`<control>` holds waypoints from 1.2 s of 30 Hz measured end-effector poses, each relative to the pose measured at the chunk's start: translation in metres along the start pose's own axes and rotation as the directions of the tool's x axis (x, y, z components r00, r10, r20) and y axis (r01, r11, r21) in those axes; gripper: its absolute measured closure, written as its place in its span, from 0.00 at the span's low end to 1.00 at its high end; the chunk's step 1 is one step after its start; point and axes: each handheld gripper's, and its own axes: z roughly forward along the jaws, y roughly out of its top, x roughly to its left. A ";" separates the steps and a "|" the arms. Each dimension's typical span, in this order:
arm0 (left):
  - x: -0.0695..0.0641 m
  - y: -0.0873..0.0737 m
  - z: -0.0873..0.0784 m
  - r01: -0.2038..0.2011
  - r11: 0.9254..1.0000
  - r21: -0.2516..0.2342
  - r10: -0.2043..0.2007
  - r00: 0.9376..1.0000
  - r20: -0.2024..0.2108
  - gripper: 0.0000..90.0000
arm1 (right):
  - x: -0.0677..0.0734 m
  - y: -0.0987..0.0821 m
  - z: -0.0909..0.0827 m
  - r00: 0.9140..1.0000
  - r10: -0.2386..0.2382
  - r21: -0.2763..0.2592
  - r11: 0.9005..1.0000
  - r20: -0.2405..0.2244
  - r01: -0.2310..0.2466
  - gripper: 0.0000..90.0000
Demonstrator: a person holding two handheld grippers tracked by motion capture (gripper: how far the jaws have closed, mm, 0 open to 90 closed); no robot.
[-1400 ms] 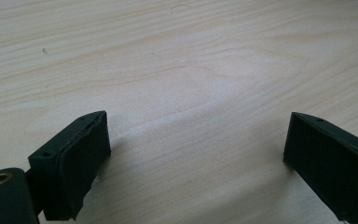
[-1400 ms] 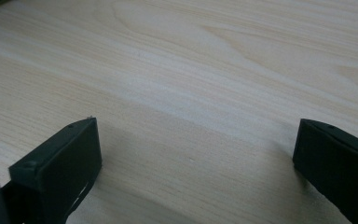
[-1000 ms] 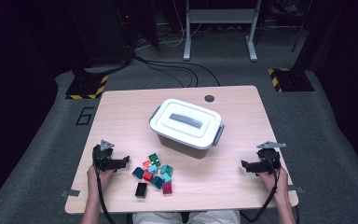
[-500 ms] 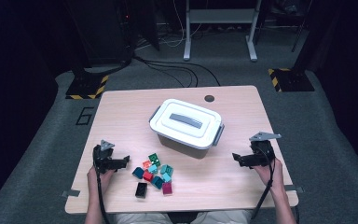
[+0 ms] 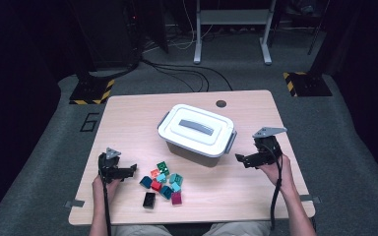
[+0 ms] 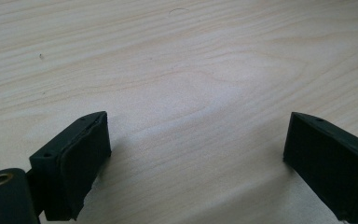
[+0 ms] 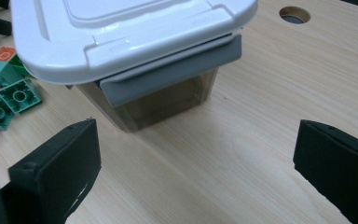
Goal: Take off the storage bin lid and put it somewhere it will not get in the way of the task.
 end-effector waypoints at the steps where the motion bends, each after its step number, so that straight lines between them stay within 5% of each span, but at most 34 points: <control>1: 0.000 0.000 0.000 0.000 1.000 0.000 0.000 1.000 0.000 0.08 | 0.001 0.002 0.000 1.000 0.001 0.004 1.000 -0.003 -0.001 0.00; 16: 0.001 0.000 0.000 -0.004 1.000 0.004 0.004 1.000 0.009 0.08 | 0.016 0.041 -0.001 0.995 -0.091 -0.039 0.995 -0.036 0.089 0.00; 36: 0.001 0.001 0.000 -0.003 1.000 0.002 0.003 1.000 0.008 0.08 | 0.035 0.090 0.022 0.980 -0.179 -0.007 0.984 -0.086 0.179 0.00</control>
